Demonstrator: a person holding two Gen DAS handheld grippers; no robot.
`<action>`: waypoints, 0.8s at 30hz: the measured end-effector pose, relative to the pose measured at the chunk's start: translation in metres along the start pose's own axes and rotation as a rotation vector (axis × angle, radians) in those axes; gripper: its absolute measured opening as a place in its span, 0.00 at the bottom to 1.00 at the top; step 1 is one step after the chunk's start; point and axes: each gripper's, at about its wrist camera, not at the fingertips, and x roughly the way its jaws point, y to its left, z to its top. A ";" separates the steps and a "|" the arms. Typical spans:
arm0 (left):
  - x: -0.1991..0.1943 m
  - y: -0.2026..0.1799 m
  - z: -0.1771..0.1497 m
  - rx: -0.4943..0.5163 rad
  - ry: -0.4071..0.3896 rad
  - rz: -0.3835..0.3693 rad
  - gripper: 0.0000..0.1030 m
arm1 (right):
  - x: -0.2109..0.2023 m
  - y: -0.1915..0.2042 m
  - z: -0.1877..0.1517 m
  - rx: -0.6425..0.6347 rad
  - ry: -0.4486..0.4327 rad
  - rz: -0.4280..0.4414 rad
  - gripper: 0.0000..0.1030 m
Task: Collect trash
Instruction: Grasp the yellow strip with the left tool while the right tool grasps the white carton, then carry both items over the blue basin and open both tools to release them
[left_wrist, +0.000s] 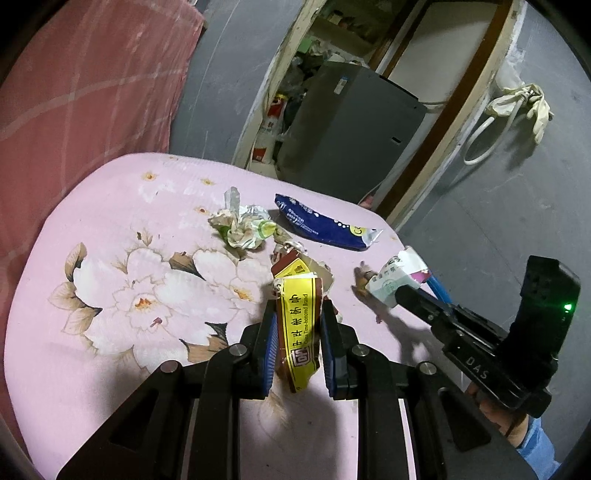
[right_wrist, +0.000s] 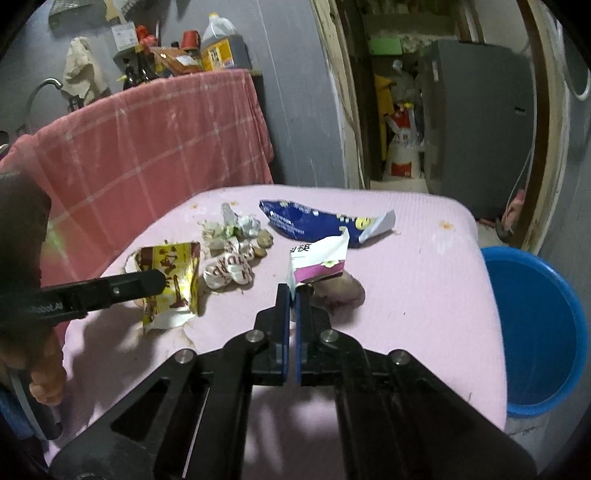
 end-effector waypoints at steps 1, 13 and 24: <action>0.000 -0.002 0.000 0.007 -0.007 -0.001 0.17 | -0.003 0.000 0.000 -0.003 -0.013 -0.002 0.02; 0.005 -0.060 0.016 0.129 -0.121 -0.083 0.17 | -0.061 -0.004 0.011 -0.045 -0.258 -0.125 0.02; 0.060 -0.160 0.047 0.293 -0.170 -0.177 0.17 | -0.113 -0.072 0.027 -0.041 -0.372 -0.323 0.02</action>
